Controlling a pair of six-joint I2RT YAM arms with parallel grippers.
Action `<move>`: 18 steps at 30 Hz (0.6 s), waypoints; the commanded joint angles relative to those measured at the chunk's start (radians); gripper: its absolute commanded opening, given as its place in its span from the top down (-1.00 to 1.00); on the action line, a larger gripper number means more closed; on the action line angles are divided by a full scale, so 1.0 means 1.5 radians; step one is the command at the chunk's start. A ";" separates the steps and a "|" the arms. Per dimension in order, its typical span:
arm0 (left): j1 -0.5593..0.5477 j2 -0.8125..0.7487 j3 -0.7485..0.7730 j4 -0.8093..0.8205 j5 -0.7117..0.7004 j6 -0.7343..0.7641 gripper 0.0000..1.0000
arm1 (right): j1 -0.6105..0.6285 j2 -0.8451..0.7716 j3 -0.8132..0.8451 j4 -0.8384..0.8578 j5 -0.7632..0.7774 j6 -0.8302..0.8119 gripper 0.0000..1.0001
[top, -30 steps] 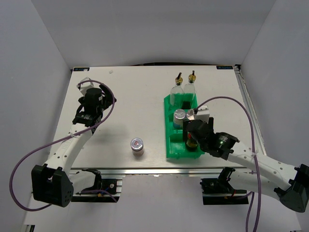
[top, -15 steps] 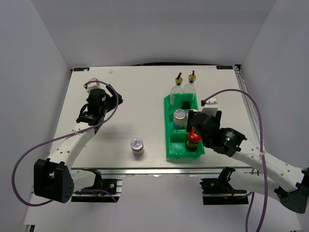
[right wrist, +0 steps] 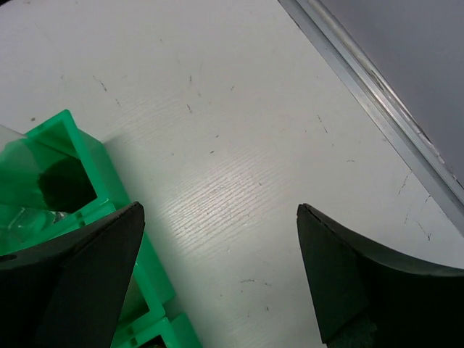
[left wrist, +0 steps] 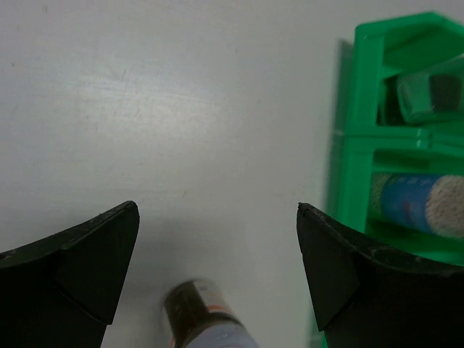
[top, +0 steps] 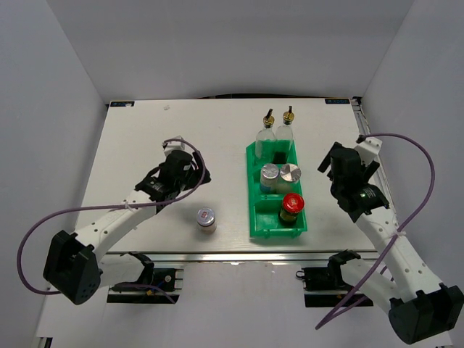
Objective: Organize the condiment bottles
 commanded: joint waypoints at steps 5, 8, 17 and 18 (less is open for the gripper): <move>-0.058 -0.066 -0.014 -0.194 0.008 0.017 -0.96 | -0.069 0.012 -0.043 0.073 -0.109 -0.032 -0.79; -0.068 -0.072 -0.022 -0.211 0.048 0.028 -0.96 | -0.074 0.010 -0.049 0.084 -0.120 -0.038 -0.79; -0.153 -0.014 -0.012 -0.206 0.077 0.038 -0.96 | -0.083 -0.001 -0.068 0.098 -0.133 -0.049 -0.79; -0.161 -0.007 -0.006 -0.207 0.074 0.043 -0.96 | -0.083 -0.001 -0.069 0.101 -0.135 -0.052 -0.79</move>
